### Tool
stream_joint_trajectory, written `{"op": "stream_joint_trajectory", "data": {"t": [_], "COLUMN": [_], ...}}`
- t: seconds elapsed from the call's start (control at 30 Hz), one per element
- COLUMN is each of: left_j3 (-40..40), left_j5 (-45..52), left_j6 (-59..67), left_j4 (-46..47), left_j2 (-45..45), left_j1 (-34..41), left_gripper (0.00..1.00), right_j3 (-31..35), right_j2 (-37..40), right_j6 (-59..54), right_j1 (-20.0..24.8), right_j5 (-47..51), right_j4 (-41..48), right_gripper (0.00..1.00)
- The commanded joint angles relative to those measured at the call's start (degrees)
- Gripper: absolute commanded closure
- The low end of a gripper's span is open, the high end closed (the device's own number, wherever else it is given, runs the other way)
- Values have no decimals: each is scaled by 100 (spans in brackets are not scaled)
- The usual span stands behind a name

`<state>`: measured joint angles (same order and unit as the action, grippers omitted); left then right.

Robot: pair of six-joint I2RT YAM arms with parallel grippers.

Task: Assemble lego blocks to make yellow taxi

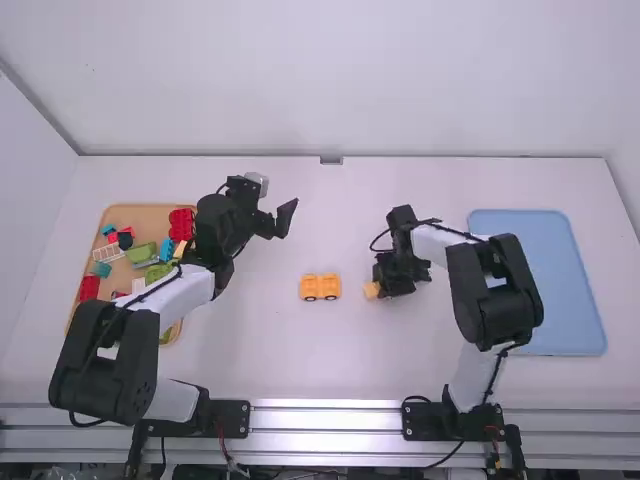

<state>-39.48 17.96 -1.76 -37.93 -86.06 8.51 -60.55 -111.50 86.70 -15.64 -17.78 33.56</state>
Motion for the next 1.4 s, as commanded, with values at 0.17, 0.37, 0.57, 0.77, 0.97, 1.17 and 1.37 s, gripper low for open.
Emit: {"op": "stream_joint_trajectory", "data": {"t": [0.17,0.37,0.57,0.77,0.97,1.17,1.37], "left_j3": [-138,-138,-138,-138,-138,-138,-138], "left_j5": [44,42,39,42,42,59,59], "left_j6": [-20,-17,-17,-17,13,413,125], "left_j4": [11,61,52,63,55,195,446], "left_j2": [-9,-9,-11,-9,-9,-9,-9], "left_j1": [-15,-17,-15,-15,-15,-17,-28], "left_gripper": [1,1,1,1,1,1,1], "right_j3": [-208,-208,-245,-573,-940,-1530,-2396], "right_j2": [-59,-59,87,391,778,990,1005], "right_j6": [221,125,-562,-1045,-2079,-4710,-7842], "right_j1": [-20,44,422,911,1204,1338,1279], "right_j5": [-26,-256,-1110,-1421,-1777,-2068,-3060], "right_j4": [-184,-304,-446,341,667,721,748], "right_gripper": [42,1,1,1,1,2,1]}}
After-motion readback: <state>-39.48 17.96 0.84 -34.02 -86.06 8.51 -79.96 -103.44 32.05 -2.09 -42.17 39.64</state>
